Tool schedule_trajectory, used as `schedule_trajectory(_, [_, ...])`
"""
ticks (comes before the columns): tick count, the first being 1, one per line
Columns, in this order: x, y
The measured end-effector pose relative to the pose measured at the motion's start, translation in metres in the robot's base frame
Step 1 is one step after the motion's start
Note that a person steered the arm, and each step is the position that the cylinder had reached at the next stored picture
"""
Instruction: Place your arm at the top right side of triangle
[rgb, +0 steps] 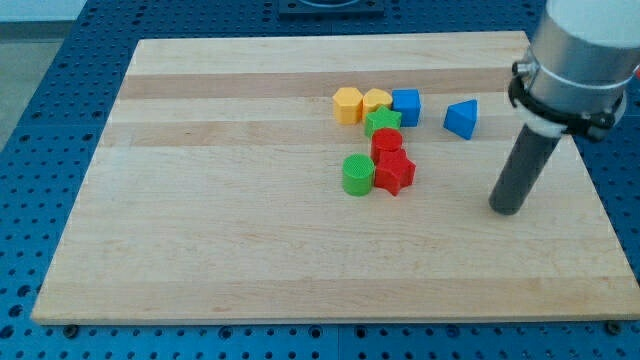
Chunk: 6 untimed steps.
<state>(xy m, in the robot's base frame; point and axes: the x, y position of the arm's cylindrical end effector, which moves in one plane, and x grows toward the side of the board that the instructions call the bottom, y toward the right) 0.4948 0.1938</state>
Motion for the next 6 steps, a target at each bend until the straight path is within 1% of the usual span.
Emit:
schedule_trajectory(2, [-0.053,0.022])
schedule_trajectory(5, [-0.146,0.024])
schedule_trajectory(6, [-0.163,0.02])
